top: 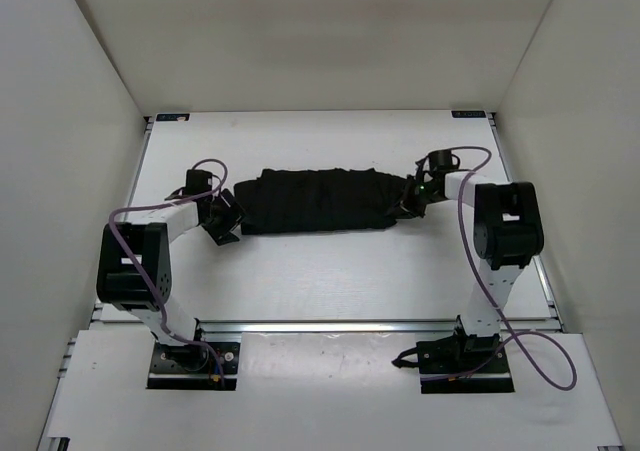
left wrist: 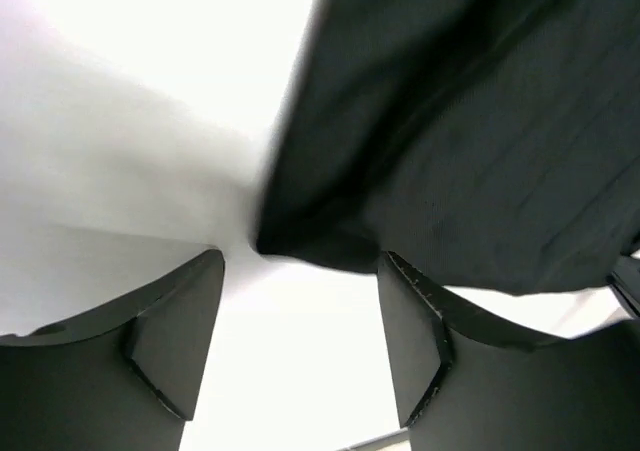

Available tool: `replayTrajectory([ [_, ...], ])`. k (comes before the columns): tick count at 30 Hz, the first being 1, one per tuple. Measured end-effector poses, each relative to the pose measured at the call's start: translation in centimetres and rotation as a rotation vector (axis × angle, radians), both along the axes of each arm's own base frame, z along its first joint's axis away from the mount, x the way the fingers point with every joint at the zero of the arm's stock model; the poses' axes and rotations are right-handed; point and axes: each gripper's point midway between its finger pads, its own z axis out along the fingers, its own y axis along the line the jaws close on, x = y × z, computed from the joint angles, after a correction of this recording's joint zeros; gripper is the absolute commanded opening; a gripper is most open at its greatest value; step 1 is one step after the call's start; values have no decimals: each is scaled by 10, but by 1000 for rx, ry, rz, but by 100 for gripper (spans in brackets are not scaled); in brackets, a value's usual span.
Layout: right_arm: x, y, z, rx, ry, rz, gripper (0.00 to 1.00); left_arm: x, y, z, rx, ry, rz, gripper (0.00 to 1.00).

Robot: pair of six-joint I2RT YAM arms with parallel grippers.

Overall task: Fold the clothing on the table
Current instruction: Fold the skirt

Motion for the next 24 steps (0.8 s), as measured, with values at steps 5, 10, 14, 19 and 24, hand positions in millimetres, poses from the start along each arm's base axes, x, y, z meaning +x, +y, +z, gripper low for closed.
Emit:
replayTrajectory([
  [5, -18, -40, -1, -61, 11, -11, 0, 10, -19, 1, -15, -40, -25, 71],
  [10, -35, -62, -3, -82, 32, -14, 0, 30, -81, -1, -79, -73, -137, 43],
  [14, -43, -83, -2, -122, 46, -27, 0, 16, -132, -9, -147, -53, -222, 0],
  [19, -38, -126, 12, -244, 85, -86, 0, -5, -175, -9, -208, -39, -303, 0],
  [24, 14, -113, 81, -412, -92, -24, 0, -12, -192, -9, -250, -27, -317, 0],
])
